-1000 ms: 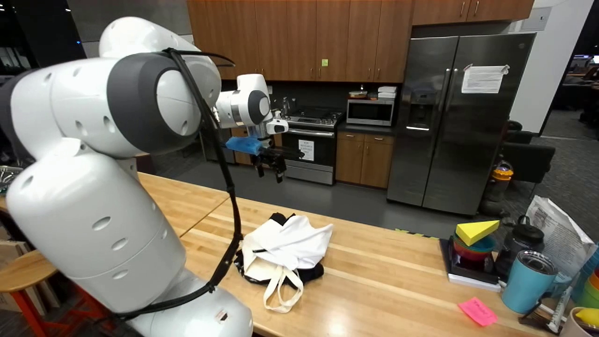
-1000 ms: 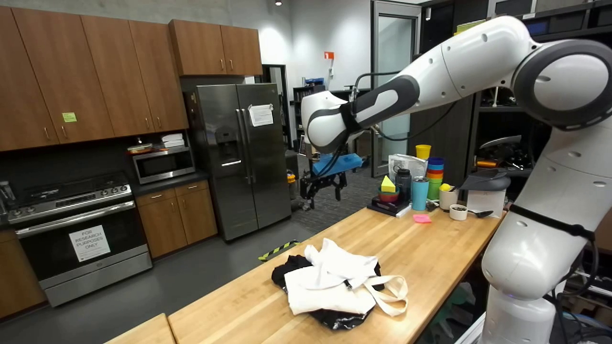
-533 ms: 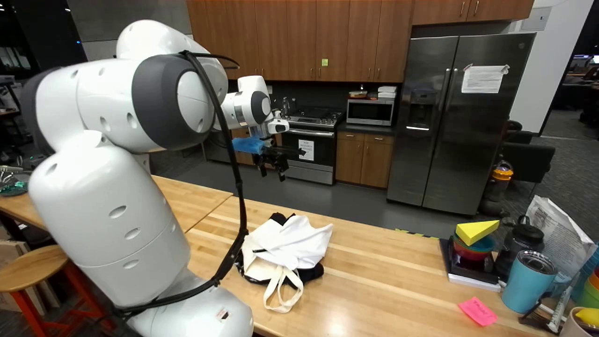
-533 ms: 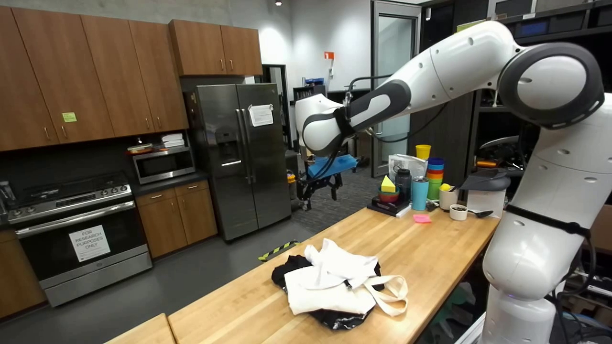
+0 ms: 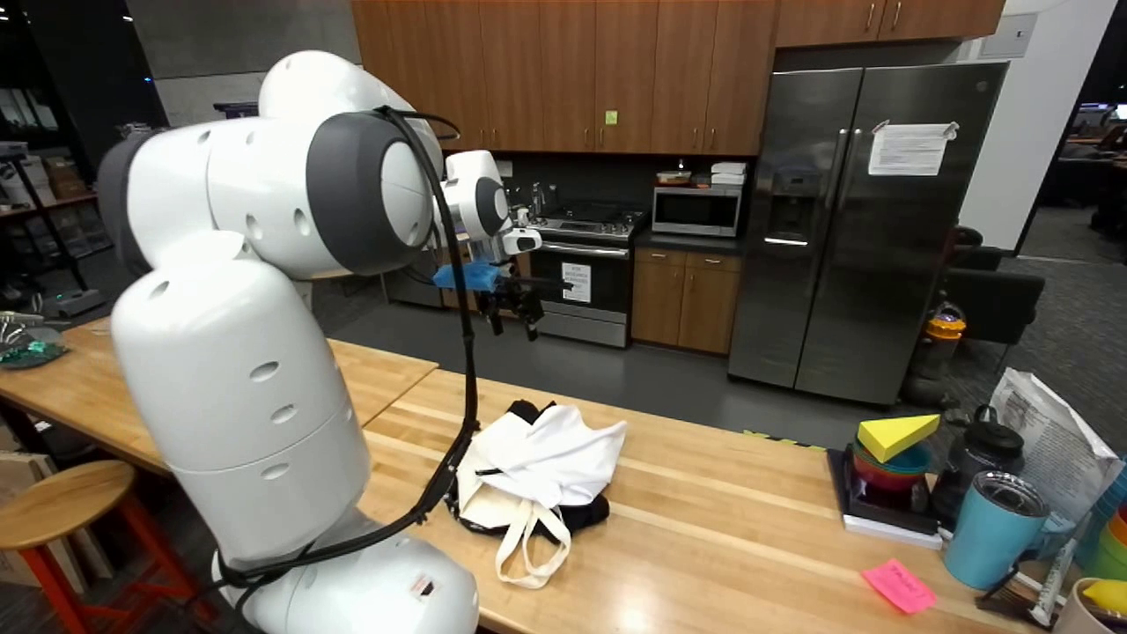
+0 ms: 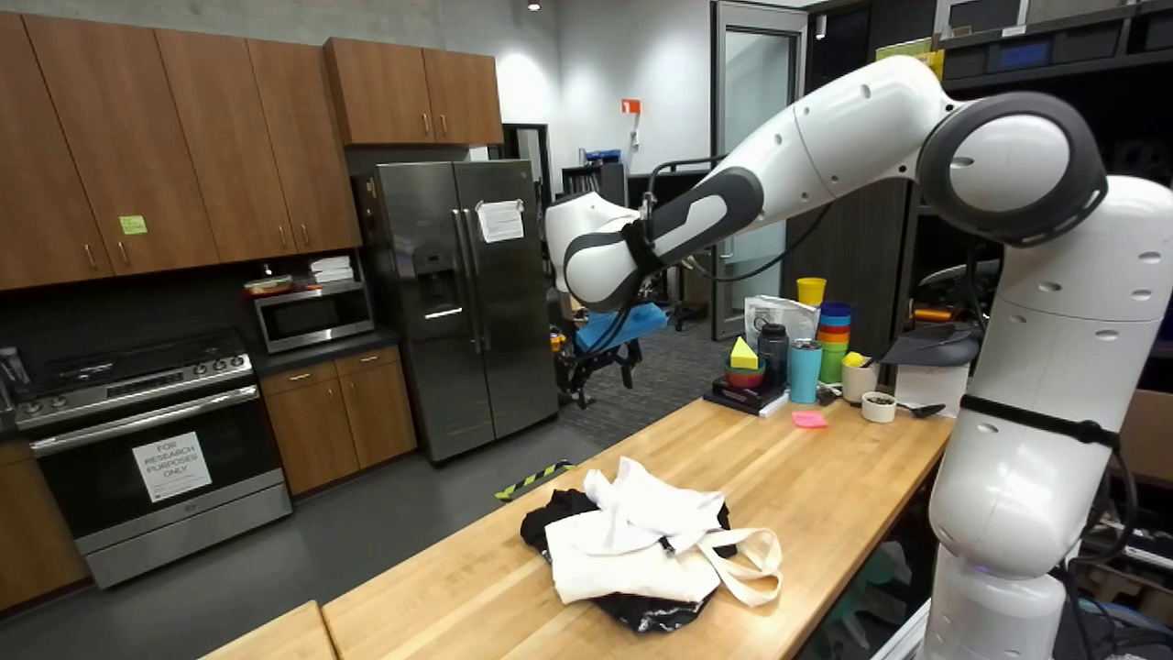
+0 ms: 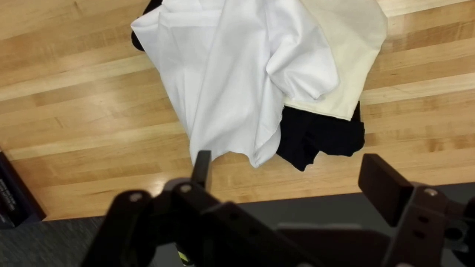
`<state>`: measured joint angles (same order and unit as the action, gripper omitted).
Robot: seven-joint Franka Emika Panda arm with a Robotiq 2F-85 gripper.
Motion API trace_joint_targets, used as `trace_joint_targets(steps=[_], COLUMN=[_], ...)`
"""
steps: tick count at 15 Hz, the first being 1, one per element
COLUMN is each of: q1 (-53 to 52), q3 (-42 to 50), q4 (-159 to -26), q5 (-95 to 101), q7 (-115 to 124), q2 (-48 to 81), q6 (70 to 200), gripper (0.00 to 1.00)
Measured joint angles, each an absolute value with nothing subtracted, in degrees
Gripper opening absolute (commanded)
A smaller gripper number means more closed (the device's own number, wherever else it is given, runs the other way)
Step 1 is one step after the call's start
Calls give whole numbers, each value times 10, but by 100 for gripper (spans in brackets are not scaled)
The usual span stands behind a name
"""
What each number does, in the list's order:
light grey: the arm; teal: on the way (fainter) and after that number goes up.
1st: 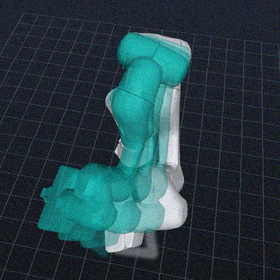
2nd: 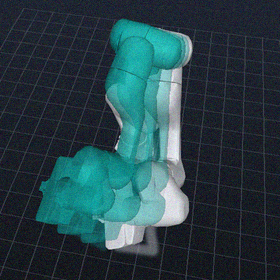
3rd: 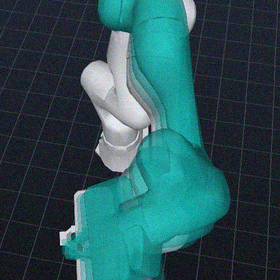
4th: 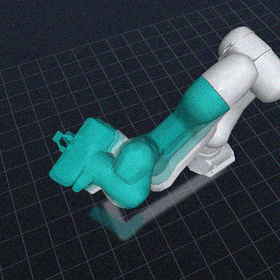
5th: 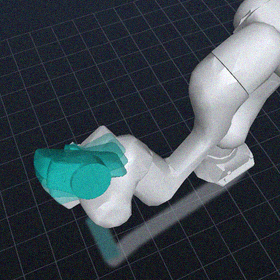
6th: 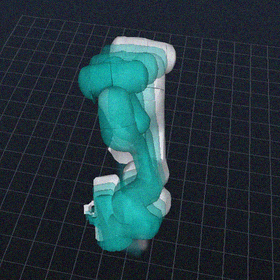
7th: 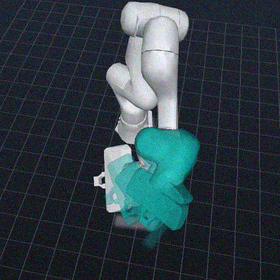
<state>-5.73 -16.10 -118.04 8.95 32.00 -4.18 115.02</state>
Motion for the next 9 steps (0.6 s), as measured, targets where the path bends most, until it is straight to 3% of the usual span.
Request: trace_joint_targets(steps=[9], q1=[-81], q3=[-142], q4=[-1165], q5=[90], q7=[325], q2=[15], q6=[1175], gripper=[100])
